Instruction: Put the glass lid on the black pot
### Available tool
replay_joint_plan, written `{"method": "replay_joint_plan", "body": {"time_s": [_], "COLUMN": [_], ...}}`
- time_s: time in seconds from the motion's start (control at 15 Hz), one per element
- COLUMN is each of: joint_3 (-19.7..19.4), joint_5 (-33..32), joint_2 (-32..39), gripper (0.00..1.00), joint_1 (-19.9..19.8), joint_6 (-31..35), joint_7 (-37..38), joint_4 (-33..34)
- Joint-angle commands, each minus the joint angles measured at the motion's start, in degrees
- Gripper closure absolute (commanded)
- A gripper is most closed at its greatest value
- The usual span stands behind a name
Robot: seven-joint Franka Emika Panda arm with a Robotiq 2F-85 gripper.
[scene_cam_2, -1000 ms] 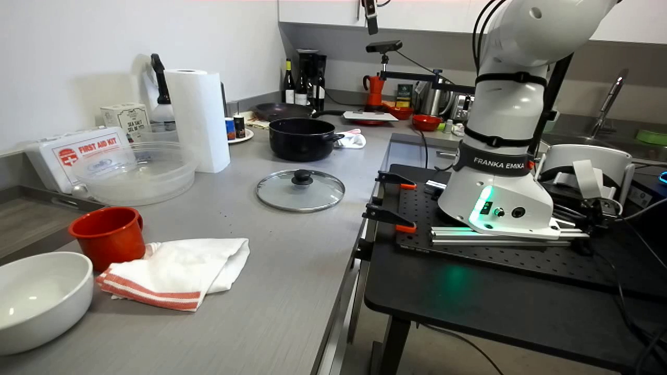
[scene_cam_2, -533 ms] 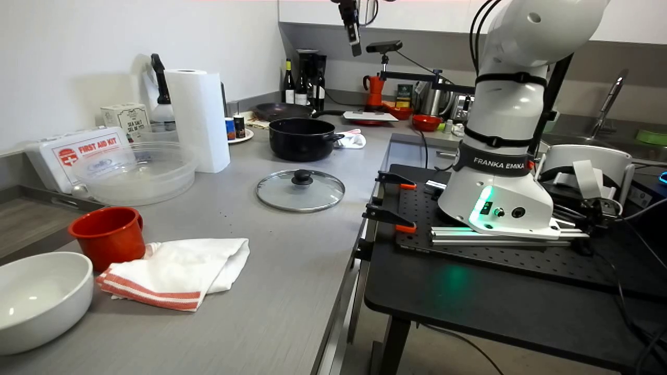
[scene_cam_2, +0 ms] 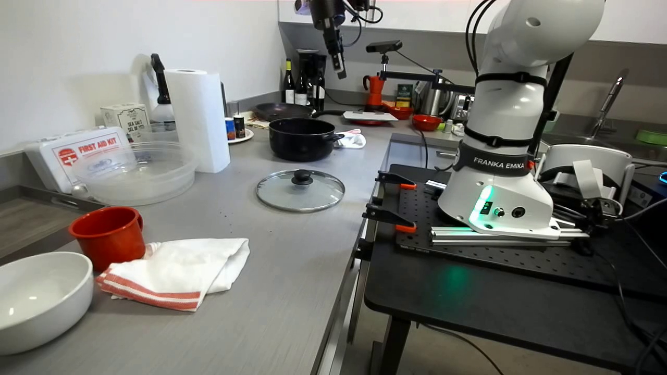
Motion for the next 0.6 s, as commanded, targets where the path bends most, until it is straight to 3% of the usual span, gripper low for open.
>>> {"method": "replay_joint_plan", "body": {"time_s": [0.0,0.53], "joint_3": [1.3,4.4], "joint_5": [0.8,1.4], "joint_2": [4.6,13.9], "gripper": [0.0,0.0], "joint_1": [-0.9,-0.9], "joint_6": [4.5,12.5], "joint_7": [-1.5,-1.1], "joint_4": [1.4,3.1]}}
